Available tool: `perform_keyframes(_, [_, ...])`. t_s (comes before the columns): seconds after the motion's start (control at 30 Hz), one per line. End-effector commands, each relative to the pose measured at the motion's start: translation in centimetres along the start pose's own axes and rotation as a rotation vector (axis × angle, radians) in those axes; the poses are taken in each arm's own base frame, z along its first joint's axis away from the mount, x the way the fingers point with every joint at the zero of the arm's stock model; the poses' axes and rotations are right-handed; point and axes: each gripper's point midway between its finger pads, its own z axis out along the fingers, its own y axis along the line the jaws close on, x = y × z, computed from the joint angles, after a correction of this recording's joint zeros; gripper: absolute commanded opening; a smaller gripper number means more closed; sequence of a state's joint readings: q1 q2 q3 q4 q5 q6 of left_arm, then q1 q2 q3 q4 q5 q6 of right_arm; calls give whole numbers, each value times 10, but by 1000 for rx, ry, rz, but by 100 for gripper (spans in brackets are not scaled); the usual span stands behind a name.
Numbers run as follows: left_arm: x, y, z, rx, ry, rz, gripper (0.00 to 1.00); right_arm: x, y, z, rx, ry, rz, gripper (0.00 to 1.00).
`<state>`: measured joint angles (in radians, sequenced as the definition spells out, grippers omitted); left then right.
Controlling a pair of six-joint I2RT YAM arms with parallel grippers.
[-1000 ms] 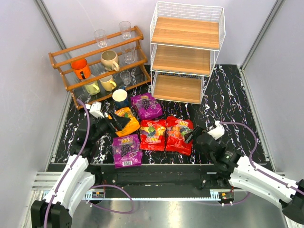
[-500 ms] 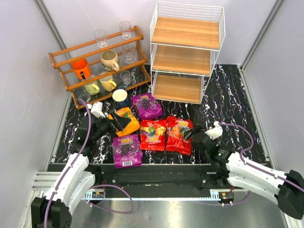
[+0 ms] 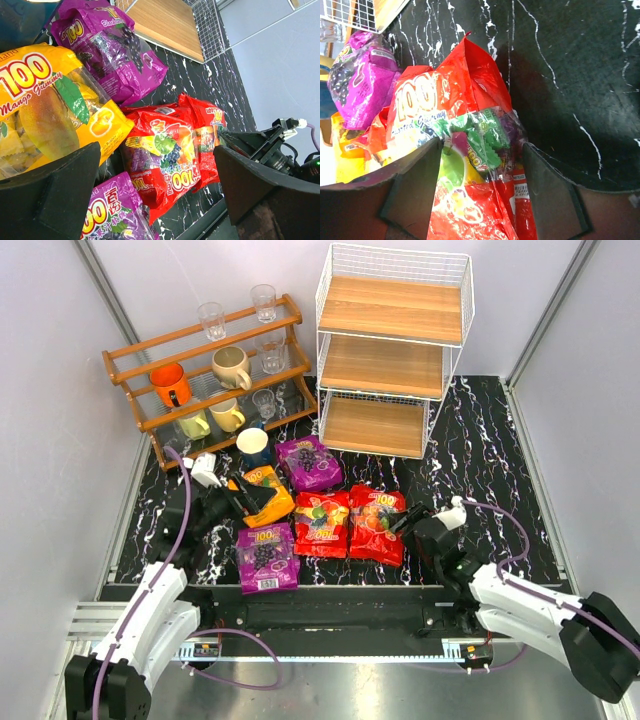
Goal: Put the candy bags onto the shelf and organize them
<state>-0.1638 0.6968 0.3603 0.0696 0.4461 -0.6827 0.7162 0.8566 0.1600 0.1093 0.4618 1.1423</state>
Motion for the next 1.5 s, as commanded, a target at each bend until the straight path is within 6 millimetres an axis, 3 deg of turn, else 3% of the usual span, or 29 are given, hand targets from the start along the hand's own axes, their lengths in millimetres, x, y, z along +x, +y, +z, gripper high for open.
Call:
perform_keyframes(0.0, [-21,-25,-1,75,-47,30,99,2,32,1,-150,20,13,70])
perform_keyframes(0.1, [-21,-25,-1,77,-47,29,99,4,36,1,-177,27,18,60])
perform_keyframes(0.13, [-21,-26,-2,78,-48,31,99,5,36,1,-177,32,17,47])
perform_keyframes(0.2, [-21,-25,-2,78,-48,30,99,5,38,1,-183,34,11,35])
perform_keyframes(0.23, [-20,-25,-2,78,-46,29,99,4,42,-1,-198,38,9,21])
perform_keyframes(0.3, [-20,-26,-2,81,-47,26,99,2,45,-4,-203,40,-24,9])
perform_keyframes(0.33, [-21,-27,-3,84,-48,24,99,-6,58,-9,-235,22,-41,0])
perform_keyframes(0.4, [-21,-29,-3,88,-45,21,99,-12,59,-14,-216,18,-91,0])
perform_keyframes(0.43, [-25,-32,-3,94,-52,23,99,-30,79,-25,-263,-26,-112,0])
perform_keyframes(0.5, [-27,-34,-3,95,-51,23,99,-46,88,-37,-263,-62,-159,0])
perform_keyframes(0.53, [-31,-37,-3,99,-56,28,99,-64,111,-50,-306,-102,-190,0])
perform_keyframes(0.6, [-35,-40,-3,101,-56,30,99,-74,115,-60,-281,-106,-267,0])
perform_keyframes(0.63, [-38,-43,-3,106,-61,34,99,-91,136,-73,-315,-137,-304,0])
perform_keyframes(0.7, [-41,-45,-2,109,-62,34,99,-94,144,-77,-298,-111,-381,0])
perform_keyframes(0.73, [-43,-48,-3,112,-65,36,99,-109,164,-89,-332,-138,-407,0])
perform_keyframes(0.8, [-44,-49,-3,115,-66,37,99,-110,176,-90,-332,-113,-460,0])
perform_keyframes(0.9, [-43,-49,-5,111,-64,40,99,-134,214,-107,-389,-159,-509,0])
perform_keyframes(1.27, [-41,-48,-6,107,-59,49,98,-187,309,-126,-470,-285,-595,0])
perform_keyframes(1.47, [-41,-46,-5,100,-56,50,98,-199,329,-116,-456,-337,-617,0])
